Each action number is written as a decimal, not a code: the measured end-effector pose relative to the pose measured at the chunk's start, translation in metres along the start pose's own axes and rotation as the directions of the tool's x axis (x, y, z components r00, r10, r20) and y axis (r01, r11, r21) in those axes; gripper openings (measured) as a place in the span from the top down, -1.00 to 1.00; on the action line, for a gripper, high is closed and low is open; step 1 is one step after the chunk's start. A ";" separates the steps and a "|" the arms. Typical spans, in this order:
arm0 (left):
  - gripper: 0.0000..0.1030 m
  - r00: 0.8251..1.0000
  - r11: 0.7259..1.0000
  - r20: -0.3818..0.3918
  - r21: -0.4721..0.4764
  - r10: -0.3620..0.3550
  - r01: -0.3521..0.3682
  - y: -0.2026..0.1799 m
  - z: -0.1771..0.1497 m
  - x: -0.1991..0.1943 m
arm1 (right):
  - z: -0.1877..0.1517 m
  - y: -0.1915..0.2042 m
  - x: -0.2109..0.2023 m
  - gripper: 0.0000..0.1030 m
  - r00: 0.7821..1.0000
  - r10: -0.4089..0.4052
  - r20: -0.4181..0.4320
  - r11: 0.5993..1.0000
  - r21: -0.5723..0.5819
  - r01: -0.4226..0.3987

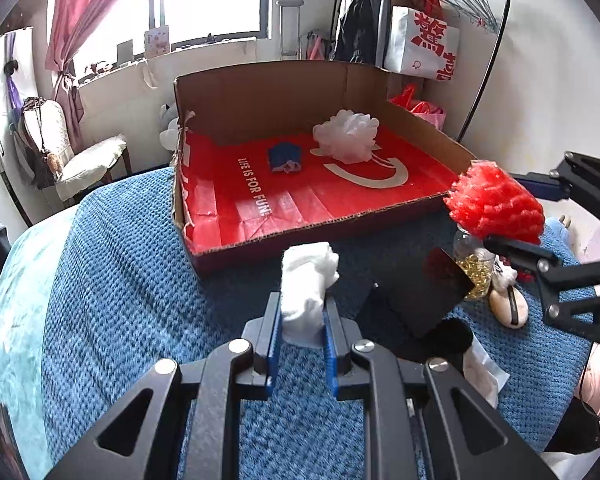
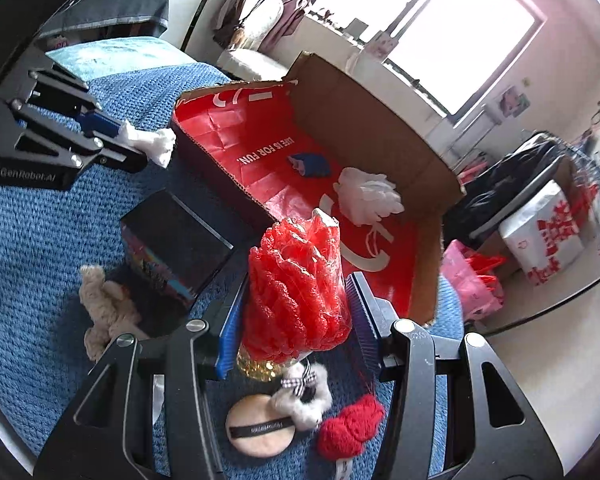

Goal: Organize soft objects
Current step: 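Carry the white sock and red bath puff over the red box, then open the left tool to drop the white sock into the box, then open the right tool to drop the red bath puff into the box, then withdraw both tools from the box toward the items on the blanket, then grasp the white crochet scrunchie with the left tool while the right tool grasps the red knitted sock, then carry the white crochet scrunchie and red knitted sock over the box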

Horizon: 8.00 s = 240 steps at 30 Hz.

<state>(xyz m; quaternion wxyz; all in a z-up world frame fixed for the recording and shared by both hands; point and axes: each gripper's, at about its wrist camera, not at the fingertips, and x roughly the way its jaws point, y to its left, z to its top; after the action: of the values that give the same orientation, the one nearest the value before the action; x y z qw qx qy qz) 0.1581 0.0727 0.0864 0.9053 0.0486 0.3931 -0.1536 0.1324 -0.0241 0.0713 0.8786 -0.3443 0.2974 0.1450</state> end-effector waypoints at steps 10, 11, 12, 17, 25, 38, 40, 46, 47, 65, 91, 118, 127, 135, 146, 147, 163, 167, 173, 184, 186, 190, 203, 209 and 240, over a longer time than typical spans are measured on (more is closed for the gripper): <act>0.62 0.999 0.999 -0.012 0.009 -0.037 0.037 0.008 0.027 0.015 | 0.021 -0.029 0.031 0.09 0.991 0.128 -0.047 0.991 0.056 -0.125; 0.62 0.999 0.999 -0.014 0.009 -0.040 0.040 0.009 0.029 0.017 | 0.023 -0.031 0.034 0.09 0.989 0.138 -0.049 0.989 0.062 -0.135; 0.62 0.999 0.999 -0.016 0.009 -0.044 0.044 0.009 0.031 0.018 | 0.024 -0.034 0.037 0.09 0.987 0.153 -0.051 0.986 0.070 -0.149; 0.62 0.995 0.996 -0.040 -0.013 -0.087 0.086 0.015 0.047 0.031 | 0.033 -0.049 0.056 0.09 0.966 0.250 -0.059 0.962 0.131 -0.241; 0.62 0.992 0.995 -0.075 -0.022 -0.099 0.098 0.023 0.072 0.056 | 0.045 -0.074 0.096 0.09 0.918 0.393 -0.053 0.895 0.253 -0.368; 0.62 0.980 0.998 -0.186 0.003 -0.063 0.065 0.025 0.096 0.110 | 0.058 -0.090 0.159 0.08 0.859 0.509 -0.059 0.812 0.364 -0.456; 0.62 0.977 0.999 -0.208 0.014 -0.047 0.051 0.024 0.098 0.119 | 0.059 -0.090 0.168 0.08 0.850 0.523 -0.067 0.801 0.380 -0.463; 0.59 0.967 0.999 -0.252 0.023 -0.027 0.034 0.025 0.095 0.135 | 0.058 -0.091 0.183 0.05 0.839 0.538 -0.079 0.787 0.403 -0.466; 0.59 0.966 0.999 -0.256 0.021 -0.027 0.034 0.025 0.095 0.137 | 0.059 -0.092 0.184 0.05 0.839 0.539 -0.076 0.784 0.407 -0.468; -0.01 0.968 0.999 -0.253 0.038 0.007 0.003 0.020 0.095 0.150 | 0.056 -0.092 0.189 -0.02 0.847 0.525 -0.083 0.795 0.402 -0.453; -0.67 0.984 0.998 -0.175 0.059 0.043 -0.033 0.012 0.099 0.126 | 0.052 -0.096 0.181 -0.38 0.861 0.504 -0.070 0.802 0.407 -0.437; -0.99 0.992 0.996 0.089 -0.019 0.091 -0.090 -0.027 0.074 -0.038 | 0.024 -0.122 0.031 -0.68 0.921 0.374 0.108 0.832 0.399 -0.385; -0.99 0.981 0.997 0.191 -0.071 0.040 -0.026 -0.059 0.023 -0.086 | -0.019 -0.112 -0.044 -0.80 0.953 0.244 0.178 0.856 0.422 -0.298; -0.99 0.974 0.995 0.226 -0.101 0.019 0.004 -0.083 -0.022 -0.092 | -0.072 -0.085 -0.091 -0.90 0.968 0.134 0.211 0.852 0.474 -0.221; -1.00 0.988 0.993 0.157 -0.118 -0.003 0.022 -0.100 -0.066 -0.057 | -0.125 -0.042 -0.066 -0.90 0.985 0.121 0.127 0.830 0.531 -0.170; -1.00 0.989 0.992 0.145 -0.121 -0.008 0.026 -0.100 -0.069 -0.053 | -0.128 -0.039 -0.062 -0.90 0.984 0.132 0.120 0.825 0.537 -0.176; -1.00 0.998 0.987 0.061 -0.157 -0.025 0.034 -0.086 -0.081 -0.024 | -0.149 -0.035 -0.024 -0.89 0.976 0.209 0.070 0.785 0.583 -0.210; -1.00 0.998 0.987 0.049 -0.159 -0.025 0.033 -0.081 -0.080 -0.019 | -0.148 -0.034 -0.018 -0.89 0.974 0.220 0.061 0.785 0.581 -0.214; -1.00 0.999 0.988 0.035 -0.151 -0.033 0.038 -0.078 -0.078 -0.014 | -0.150 -0.038 -0.012 -0.89 0.977 0.207 0.047 0.791 0.580 -0.195; -0.93 0.997 0.987 -0.008 -0.142 -0.072 0.070 -0.065 -0.074 -0.011 | -0.168 -0.079 0.001 -0.89 0.979 0.205 0.021 0.754 0.634 -0.171; -0.85 0.996 0.987 -0.022 -0.135 -0.085 0.082 -0.062 -0.073 -0.008 | -0.170 -0.086 0.005 -0.89 0.977 0.212 0.016 0.748 0.640 -0.173; -0.67 0.994 0.989 -0.044 -0.120 -0.096 0.090 -0.061 -0.071 -0.003 | -0.171 -0.097 0.015 -0.89 0.976 0.216 0.008 0.748 0.641 -0.171; -0.03 0.980 0.982 -0.095 -0.091 -0.176 0.167 -0.060 -0.065 0.022 | -0.167 -0.108 0.049 0.08 0.961 0.277 -0.011 0.742 0.638 -0.207; 0.37 0.979 0.978 -0.063 -0.079 -0.196 0.191 -0.064 -0.064 0.016 | -0.167 -0.107 0.035 0.13 0.962 0.271 0.042 0.735 0.636 -0.235; 0.39 0.999 0.996 0.029 -0.090 -0.024 0.026 -0.033 -0.068 -0.036 | -0.115 -0.036 -0.030 0.12 0.956 0.265 0.127 0.838 0.459 -0.294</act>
<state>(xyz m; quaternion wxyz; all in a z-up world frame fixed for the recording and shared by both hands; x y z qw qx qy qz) 0.0774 0.0639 0.0669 0.9099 0.0007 0.3877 -0.1476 0.0766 -0.1311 0.0407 0.9135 -0.0679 0.3450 0.2045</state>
